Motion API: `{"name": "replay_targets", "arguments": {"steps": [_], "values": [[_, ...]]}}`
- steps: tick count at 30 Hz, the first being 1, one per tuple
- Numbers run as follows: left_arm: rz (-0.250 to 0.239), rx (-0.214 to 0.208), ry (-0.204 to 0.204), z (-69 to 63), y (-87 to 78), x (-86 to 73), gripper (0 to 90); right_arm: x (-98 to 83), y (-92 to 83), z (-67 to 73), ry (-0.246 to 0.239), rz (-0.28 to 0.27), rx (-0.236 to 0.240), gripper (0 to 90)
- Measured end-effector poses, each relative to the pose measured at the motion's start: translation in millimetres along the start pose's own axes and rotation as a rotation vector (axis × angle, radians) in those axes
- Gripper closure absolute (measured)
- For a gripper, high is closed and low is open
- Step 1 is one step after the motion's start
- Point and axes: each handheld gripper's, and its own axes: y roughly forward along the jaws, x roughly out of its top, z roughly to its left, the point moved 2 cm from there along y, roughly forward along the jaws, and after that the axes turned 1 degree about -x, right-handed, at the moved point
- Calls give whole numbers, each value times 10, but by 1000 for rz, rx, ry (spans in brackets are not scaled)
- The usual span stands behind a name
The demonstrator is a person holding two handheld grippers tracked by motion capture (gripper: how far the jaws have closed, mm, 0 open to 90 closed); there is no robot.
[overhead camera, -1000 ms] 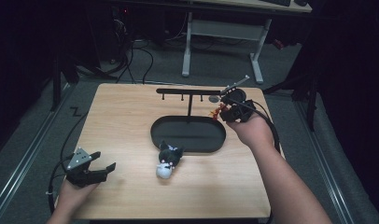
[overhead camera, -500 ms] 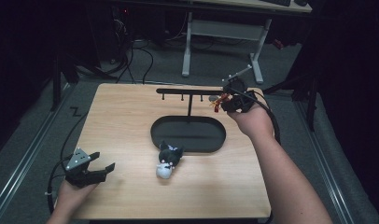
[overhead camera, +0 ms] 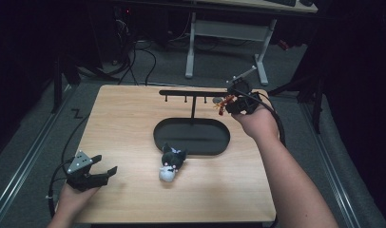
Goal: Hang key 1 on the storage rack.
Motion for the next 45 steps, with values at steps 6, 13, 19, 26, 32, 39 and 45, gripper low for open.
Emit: {"name": "replay_targets", "arguments": {"steps": [6,13,19,26,32,39,45], "values": [[1,0,0,1,0,-1,207,12,4,-30,20,5,22,664],[1,1,-1,5,0,-3,207,74,-3,-57,19,1,18,665],[1,1,-2,10,-5,-3,207,120,5,-73,20,-1,13,665],[0,3,-4,16,-8,-6,207,133,29,-99,23,3,-6,664],[2,3,-2,13,-9,-5,207,128,43,-130,26,2,-12,664],[3,3,-3,14,-10,-7,207,141,82,-136,30,5,-12,664],[2,5,-4,19,-14,-11,207,147,119,-160,32,9,-24,664]]}}
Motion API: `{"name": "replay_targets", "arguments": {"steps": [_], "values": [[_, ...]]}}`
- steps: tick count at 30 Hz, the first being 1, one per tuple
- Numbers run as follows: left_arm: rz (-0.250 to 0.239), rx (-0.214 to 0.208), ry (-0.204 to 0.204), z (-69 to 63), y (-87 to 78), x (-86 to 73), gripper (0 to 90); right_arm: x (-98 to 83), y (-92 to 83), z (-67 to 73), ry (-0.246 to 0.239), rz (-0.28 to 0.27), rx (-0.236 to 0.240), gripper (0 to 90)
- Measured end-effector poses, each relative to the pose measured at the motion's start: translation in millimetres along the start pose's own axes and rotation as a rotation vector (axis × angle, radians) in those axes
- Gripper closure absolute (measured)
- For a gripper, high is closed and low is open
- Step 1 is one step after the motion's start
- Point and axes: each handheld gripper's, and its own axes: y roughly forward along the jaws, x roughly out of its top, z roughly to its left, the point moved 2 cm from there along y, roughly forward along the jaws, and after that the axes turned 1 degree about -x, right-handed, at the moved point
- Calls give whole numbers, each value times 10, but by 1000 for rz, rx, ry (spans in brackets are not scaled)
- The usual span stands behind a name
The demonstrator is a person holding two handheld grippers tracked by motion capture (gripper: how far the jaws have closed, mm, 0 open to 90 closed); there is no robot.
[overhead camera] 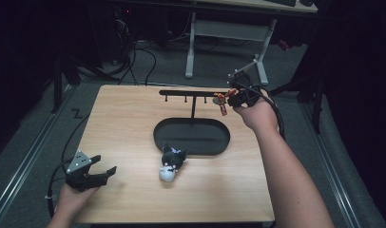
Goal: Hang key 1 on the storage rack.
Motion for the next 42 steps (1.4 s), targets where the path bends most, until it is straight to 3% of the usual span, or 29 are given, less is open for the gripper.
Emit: {"name": "replay_targets", "arguments": {"steps": [22,42], "values": [[5,2,1,-6,4,-7,207,-54,5,-110,4,-24,-18,664],[8,3,0,2,-10,-12,207,35,129,23,-15,-22,-2,664]]}}
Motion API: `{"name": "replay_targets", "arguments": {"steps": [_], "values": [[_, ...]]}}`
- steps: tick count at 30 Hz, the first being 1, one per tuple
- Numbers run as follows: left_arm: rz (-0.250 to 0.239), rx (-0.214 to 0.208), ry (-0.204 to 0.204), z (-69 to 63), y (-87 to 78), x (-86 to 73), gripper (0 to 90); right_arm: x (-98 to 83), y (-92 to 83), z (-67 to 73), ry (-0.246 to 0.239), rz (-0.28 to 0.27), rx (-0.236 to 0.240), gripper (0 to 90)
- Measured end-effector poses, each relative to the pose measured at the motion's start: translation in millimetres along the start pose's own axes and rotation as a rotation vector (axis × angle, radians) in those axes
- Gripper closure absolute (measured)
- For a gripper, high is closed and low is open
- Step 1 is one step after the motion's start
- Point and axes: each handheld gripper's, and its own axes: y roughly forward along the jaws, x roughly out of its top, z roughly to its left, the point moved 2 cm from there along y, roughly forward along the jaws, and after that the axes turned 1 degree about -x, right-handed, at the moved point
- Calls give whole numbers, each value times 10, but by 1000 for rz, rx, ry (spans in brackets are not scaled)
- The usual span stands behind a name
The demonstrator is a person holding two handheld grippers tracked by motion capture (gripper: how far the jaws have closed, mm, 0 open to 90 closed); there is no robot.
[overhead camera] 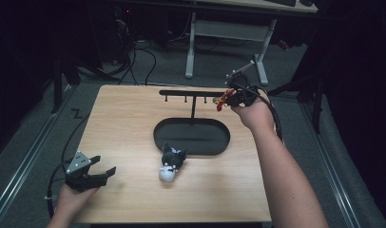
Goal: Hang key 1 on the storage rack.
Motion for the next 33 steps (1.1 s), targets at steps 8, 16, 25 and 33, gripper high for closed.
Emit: {"name": "replay_targets", "arguments": {"steps": [8,16,25,33], "values": [[-2,1,2,2,-3,0,207,26,24,63,-9,3,3,664],[2,-2,3,-3,2,0,207,-40,96,121,-4,23,23,664],[6,-4,8,-17,17,2,207,-127,157,186,-21,31,44,664],[10,-8,10,-21,20,3,207,-200,214,240,-28,53,64,664]]}}
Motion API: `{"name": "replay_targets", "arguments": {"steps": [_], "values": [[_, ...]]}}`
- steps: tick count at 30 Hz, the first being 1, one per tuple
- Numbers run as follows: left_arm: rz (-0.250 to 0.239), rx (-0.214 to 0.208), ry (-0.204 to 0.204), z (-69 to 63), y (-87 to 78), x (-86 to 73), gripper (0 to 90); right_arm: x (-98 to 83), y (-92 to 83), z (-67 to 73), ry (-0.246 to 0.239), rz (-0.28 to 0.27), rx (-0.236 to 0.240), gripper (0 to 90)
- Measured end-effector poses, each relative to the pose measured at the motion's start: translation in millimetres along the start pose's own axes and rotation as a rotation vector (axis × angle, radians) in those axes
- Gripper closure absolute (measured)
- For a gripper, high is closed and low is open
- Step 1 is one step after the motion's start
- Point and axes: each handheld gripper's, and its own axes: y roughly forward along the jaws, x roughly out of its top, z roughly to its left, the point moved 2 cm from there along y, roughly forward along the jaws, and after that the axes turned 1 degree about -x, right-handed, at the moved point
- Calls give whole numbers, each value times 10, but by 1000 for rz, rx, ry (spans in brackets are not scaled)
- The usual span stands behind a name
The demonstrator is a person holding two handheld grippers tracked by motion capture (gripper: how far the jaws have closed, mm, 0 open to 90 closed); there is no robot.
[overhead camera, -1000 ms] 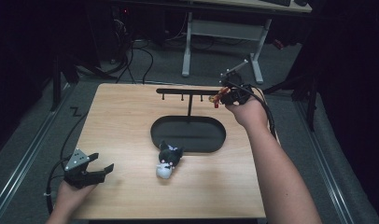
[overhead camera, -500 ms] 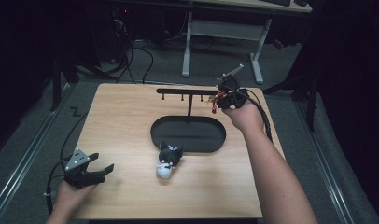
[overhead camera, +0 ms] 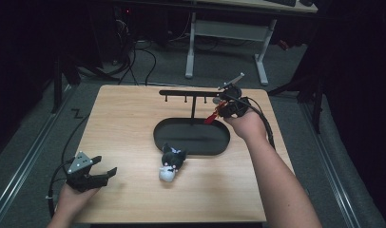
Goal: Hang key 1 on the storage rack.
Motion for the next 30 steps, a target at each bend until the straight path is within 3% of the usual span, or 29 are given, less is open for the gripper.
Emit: {"name": "replay_targets", "arguments": {"steps": [19,27,30], "values": [[0,-2,-2,-2,7,-2,207,-191,305,12,20,53,22,663],[4,2,-2,-1,8,-4,207,-282,474,-26,57,74,27,658],[6,1,-2,-1,10,-6,207,-324,528,-43,79,67,35,595]]}}
